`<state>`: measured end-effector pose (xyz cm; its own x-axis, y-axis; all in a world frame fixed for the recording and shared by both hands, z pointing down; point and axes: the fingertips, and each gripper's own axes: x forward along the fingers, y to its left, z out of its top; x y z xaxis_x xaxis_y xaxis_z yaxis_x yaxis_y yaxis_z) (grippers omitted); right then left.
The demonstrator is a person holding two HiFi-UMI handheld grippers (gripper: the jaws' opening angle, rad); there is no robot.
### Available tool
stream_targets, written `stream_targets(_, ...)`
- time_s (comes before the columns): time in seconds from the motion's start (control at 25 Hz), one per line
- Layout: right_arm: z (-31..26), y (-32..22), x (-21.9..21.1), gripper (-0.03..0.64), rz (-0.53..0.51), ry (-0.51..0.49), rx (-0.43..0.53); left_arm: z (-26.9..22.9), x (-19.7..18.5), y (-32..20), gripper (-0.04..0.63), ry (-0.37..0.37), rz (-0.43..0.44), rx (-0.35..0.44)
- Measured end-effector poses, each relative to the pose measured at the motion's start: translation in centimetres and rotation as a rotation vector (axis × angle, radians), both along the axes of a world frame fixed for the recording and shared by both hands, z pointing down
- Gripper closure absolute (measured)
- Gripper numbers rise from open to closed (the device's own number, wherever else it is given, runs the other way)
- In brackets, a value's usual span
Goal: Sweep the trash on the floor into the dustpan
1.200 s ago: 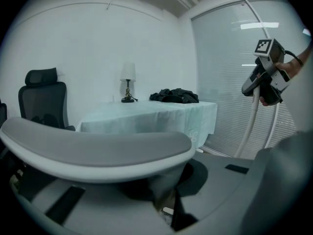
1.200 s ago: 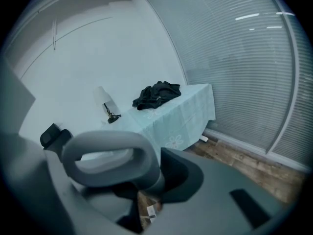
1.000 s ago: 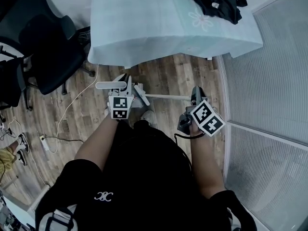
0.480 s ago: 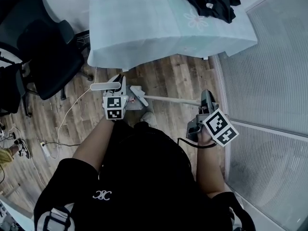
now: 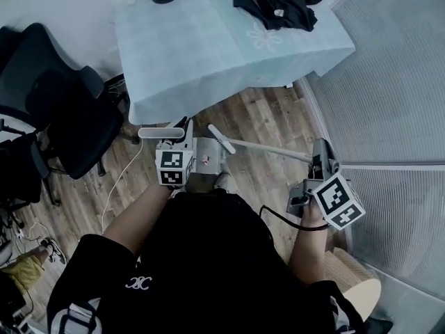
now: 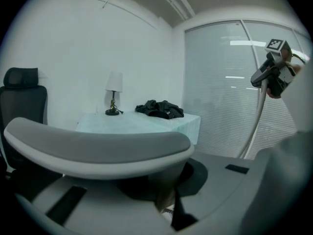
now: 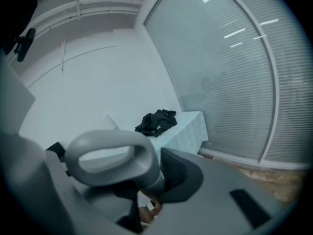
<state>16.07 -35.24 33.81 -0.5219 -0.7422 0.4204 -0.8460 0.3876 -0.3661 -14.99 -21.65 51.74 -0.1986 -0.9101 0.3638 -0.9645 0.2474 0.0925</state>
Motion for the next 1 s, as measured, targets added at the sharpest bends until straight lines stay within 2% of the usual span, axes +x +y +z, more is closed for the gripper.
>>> stream_targets(0.24, -0.2, -0.1, 3.9, 0.555, 0.148, 0.044, 0.056, -2.5, -0.3, -2.2, 0.565, 0.022, 0.060, 0.052)
stream_targets(0.44, 3.0, -0.6, 6.0, 0.555, 0.238, 0.079, 0.068, -2.2, 0.4, -3.9, 0.565, -0.014, 0.126, 0.061)
stream_targets(0.72, 8.4, -1.0, 6.9, 0.555, 0.322, 0.149, 0.025, 1.2, 1.9, -4.4, 0.565, -0.109, 0.223, -0.003)
stream_targets(1.0, 10.2, 1.3, 5.4, 0.558, 0.376, 0.203, 0.025, 6.5, -1.4, -3.2, 0.568, -0.109, 0.200, -0.036)
